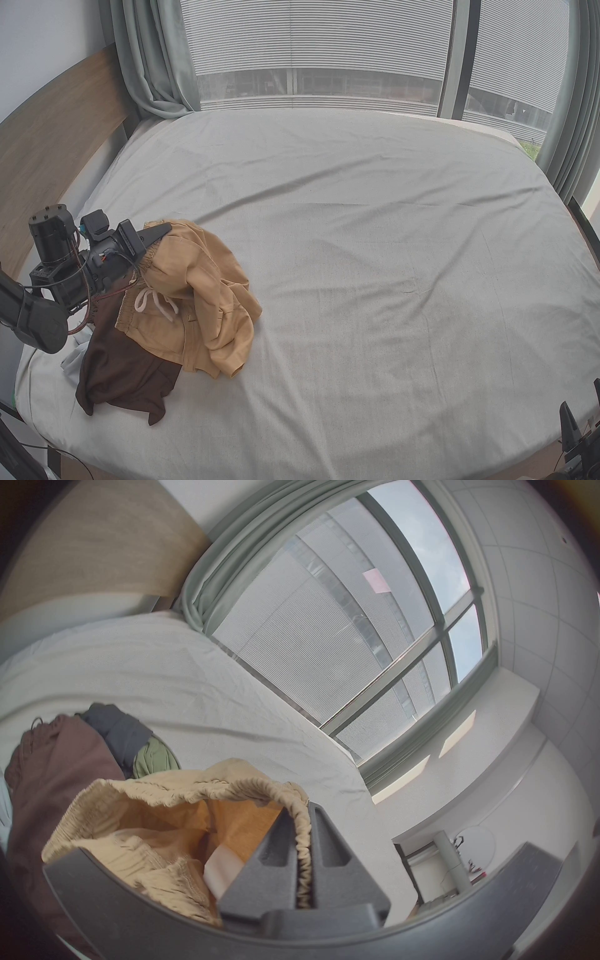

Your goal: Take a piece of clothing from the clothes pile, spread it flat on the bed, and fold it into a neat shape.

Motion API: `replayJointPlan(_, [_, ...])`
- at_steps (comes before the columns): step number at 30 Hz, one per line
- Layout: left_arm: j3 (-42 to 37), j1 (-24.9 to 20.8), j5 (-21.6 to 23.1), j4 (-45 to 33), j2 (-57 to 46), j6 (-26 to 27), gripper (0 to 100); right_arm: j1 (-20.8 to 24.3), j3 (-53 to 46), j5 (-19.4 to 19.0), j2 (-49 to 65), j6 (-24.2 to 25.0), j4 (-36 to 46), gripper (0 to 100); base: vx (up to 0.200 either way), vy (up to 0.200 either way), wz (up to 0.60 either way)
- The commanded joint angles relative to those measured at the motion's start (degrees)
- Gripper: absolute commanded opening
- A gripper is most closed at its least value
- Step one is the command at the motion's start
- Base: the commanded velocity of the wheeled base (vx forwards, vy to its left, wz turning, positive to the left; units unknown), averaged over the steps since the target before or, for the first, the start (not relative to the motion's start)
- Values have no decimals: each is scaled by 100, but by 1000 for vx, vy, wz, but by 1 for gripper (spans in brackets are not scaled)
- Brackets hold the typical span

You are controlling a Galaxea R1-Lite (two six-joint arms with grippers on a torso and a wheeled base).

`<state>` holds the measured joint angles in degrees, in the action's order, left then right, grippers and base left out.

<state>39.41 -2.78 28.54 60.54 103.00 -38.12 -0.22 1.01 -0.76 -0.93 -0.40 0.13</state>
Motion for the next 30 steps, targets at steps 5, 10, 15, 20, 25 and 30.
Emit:
replayJointPlan(5, [348, -434, -103, 46, 19, -1787, 0, 4, -92, -4, 75, 5, -5, 100, 0, 0, 0])
replayJointPlan(10, [524, -557, -454, 257, 80, -2446, 0, 4, -101, -4, 75, 5, -5, 100, 0, 0, 0])
replayJointPlan(15, [647, -733, -788, 336, 98, -2753, 0, 4, -92, -4, 75, 5, -5, 100, 0, 0, 0])
replayJointPlan(20, [779, -1049, -1210, 345, 98, -2982, 0, -4, -92, -4, 75, 5, -5, 100, 0, 0, 0])
replayJointPlan(25, [840, -1295, -1351, 608, 124, -3140, 0, -4, -101, -4, 75, -4, -5, 100, 0, 0, 0])
replayJointPlan(30, [919, -1383, -1386, 907, 291, -3219, 0, -4, -101, -4, 75, -4, -5, 100, 0, 0, 0])
